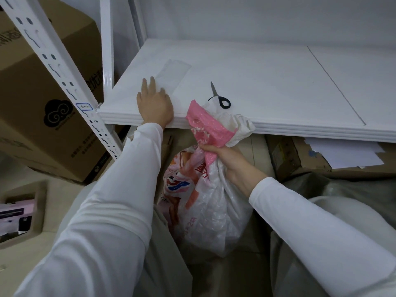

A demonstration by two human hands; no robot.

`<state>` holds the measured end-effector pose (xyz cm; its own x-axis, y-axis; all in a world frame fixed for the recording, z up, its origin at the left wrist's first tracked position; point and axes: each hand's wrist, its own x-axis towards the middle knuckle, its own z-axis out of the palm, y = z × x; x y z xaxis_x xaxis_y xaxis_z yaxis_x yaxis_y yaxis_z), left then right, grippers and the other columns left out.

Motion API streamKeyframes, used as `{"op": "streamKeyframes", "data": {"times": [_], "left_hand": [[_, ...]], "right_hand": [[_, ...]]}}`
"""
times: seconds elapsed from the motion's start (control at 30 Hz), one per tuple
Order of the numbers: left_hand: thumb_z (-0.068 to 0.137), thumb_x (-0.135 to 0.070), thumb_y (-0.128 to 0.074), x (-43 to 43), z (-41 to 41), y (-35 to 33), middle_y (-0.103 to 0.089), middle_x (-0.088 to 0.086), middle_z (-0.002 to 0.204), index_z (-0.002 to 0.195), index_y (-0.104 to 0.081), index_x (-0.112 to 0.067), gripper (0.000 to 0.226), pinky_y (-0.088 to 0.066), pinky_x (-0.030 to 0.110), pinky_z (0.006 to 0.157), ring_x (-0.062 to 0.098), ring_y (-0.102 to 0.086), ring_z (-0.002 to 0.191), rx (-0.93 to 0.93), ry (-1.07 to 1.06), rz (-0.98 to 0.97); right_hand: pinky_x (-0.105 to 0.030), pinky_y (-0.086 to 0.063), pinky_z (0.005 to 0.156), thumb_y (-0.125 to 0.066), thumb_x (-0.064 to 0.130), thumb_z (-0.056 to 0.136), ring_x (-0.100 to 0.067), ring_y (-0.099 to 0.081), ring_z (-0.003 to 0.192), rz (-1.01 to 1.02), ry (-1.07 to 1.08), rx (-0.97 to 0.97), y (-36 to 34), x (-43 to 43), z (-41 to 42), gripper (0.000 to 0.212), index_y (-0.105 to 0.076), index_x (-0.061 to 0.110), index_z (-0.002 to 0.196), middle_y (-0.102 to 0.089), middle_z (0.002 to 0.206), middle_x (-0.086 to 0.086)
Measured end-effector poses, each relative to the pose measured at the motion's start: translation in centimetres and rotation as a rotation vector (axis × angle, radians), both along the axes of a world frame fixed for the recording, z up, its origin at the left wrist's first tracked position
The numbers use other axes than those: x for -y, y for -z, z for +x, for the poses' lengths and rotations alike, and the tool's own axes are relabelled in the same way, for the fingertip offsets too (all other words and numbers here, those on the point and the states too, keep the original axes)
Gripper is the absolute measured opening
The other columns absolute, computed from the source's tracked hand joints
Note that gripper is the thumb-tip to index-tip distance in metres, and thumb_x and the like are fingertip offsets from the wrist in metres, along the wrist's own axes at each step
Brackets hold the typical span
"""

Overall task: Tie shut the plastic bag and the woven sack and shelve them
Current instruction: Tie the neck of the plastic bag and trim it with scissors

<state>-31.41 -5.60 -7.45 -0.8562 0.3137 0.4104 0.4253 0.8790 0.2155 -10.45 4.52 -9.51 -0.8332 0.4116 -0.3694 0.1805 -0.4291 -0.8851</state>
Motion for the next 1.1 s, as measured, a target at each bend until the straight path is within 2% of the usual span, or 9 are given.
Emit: {"op": "streamKeyframes", "data": {"times": [0.1,0.17,0.2,0.27,0.43,0.57,0.67,0.93,1.1], "left_hand": [[0.1,-0.018,-0.028,0.0,-0.2,-0.2,-0.047,0.014,0.142,0.129,-0.051,-0.003,0.04,-0.027,0.046,0.112,0.032,-0.029,0.141,0.012,0.108,0.014],[0.097,-0.015,-0.03,0.1,0.4,-0.5,-0.063,0.018,0.109,0.096,-0.06,-0.004,0.032,-0.04,0.042,0.091,0.037,-0.054,0.112,-0.053,0.148,0.104],[0.095,-0.014,-0.032,0.1,0.7,-0.6,-0.063,0.018,0.094,0.082,-0.058,-0.004,0.03,-0.041,0.041,0.08,0.037,-0.057,0.095,-0.085,0.156,0.139],[0.092,-0.015,-0.039,0.1,1.4,-0.7,-0.064,0.017,0.083,0.074,-0.061,-0.002,0.031,-0.041,0.041,0.071,0.035,-0.056,0.085,-0.123,0.145,0.178],[0.088,-0.011,-0.051,0.0,2.6,-0.3,-0.064,0.017,0.087,0.08,-0.071,0.001,0.025,-0.04,0.039,0.068,0.034,-0.053,0.091,-0.095,0.112,0.165],[0.091,-0.022,-0.058,-0.4,3.0,-0.5,-0.063,0.017,0.094,0.087,-0.073,0.001,0.027,-0.048,0.042,0.08,0.032,-0.052,0.1,0.013,0.058,0.269],[0.092,-0.017,-0.055,-0.8,3.1,-0.9,-0.063,0.018,0.093,0.088,-0.073,0.001,0.026,-0.048,0.039,0.081,0.03,-0.051,0.101,0.038,0.007,0.303],[0.094,-0.019,-0.048,-0.9,3.8,-1.6,-0.06,0.013,0.104,0.092,-0.066,-0.005,0.023,-0.038,0.04,0.084,0.031,-0.05,0.106,0.05,-0.181,0.093],[0.087,-0.004,-0.043,-1.1,4.4,-2.5,-0.059,0.015,0.109,0.095,-0.06,-0.003,0.019,-0.036,0.04,0.086,0.033,-0.046,0.112,0.108,-0.178,0.072]], "right_hand": [[-0.036,-0.055,0.091,-0.083,0.01,0.07,-0.021,-0.069,0.102,0.012,-0.013,0.002,0.0,0.0,0.0,0.057,-0.061,0.009,0.123,-0.071,0.112,-0.009],[-0.035,-0.056,0.09,-0.082,0.008,0.071,-0.021,-0.069,0.101,0.01,-0.004,0.0,0.0,0.0,-0.1,0.056,-0.061,0.008,0.123,-0.071,0.111,-0.009],[-0.035,-0.055,0.09,-0.082,0.008,0.071,-0.021,-0.069,0.101,0.01,0.001,0.0,0.0,0.0,-0.1,0.056,-0.061,0.007,0.122,-0.071,0.111,-0.009],[-0.037,-0.055,0.092,-0.082,0.007,0.07,-0.022,-0.069,0.101,0.009,0.009,0.0,-0.1,0.0,-0.1,0.055,-0.062,0.007,0.121,-0.071,0.111,-0.009],[-0.038,-0.056,0.089,-0.082,0.007,0.071,-0.023,-0.07,0.099,-0.009,0.006,-0.002,-0.1,0.1,-0.2,0.054,-0.062,0.007,0.12,-0.071,0.11,-0.01],[-0.038,-0.056,0.09,-0.082,0.007,0.07,-0.023,-0.07,0.099,-0.002,0.003,-0.01,0.1,0.0,-0.3,0.056,-0.062,0.007,0.122,-0.071,0.111,-0.01],[-0.04,-0.055,0.091,-0.082,0.007,0.069,-0.024,-0.07,0.1,0.0,0.007,-0.013,0.4,-0.2,-0.3,0.056,-0.062,0.007,0.121,-0.071,0.11,-0.011],[-0.045,-0.055,0.092,-0.086,0.013,0.062,-0.026,-0.07,0.098,-0.008,-0.033,-0.004,0.8,-0.4,-0.3,0.063,-0.063,0.008,0.12,-0.072,0.108,-0.011],[-0.042,-0.057,0.088,-0.081,0.006,0.071,-0.027,-0.071,0.096,-0.025,-0.007,0.0,0.4,-0.3,-0.1,0.048,-0.064,0.005,0.116,-0.072,0.106,-0.014]]}}
